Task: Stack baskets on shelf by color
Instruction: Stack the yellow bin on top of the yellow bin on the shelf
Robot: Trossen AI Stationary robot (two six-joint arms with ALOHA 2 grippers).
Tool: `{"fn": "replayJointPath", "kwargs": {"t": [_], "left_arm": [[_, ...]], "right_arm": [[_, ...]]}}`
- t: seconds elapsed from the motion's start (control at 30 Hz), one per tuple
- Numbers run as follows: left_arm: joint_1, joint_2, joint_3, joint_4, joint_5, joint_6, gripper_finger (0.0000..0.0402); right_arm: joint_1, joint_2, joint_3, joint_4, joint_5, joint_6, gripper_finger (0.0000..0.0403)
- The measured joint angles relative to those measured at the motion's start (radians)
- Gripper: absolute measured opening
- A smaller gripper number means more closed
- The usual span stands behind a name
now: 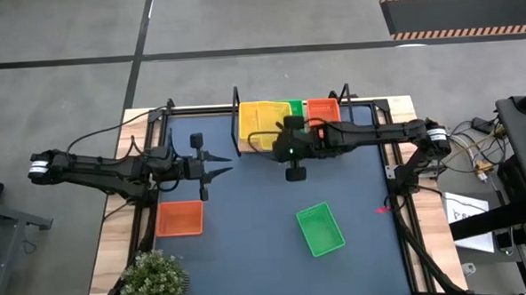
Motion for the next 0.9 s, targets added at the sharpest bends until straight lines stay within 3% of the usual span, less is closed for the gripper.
{"fn": "replayJointPath", "kwargs": {"t": [0.3, 0.9], "left_arm": [[0.0, 0.0, -0.005, 0.0, 0.0, 0.001, 0.0081], [0.0, 0.0, -0.005, 0.001, 0.0, 0.001, 0.0081]], "right_arm": [[-0.115, 0.001, 0.0, 0.175, -0.228, -0.113, 0.0008], [-0.163, 0.054, 0.0, 0.271, -0.25, -0.164, 0.0008]]}}
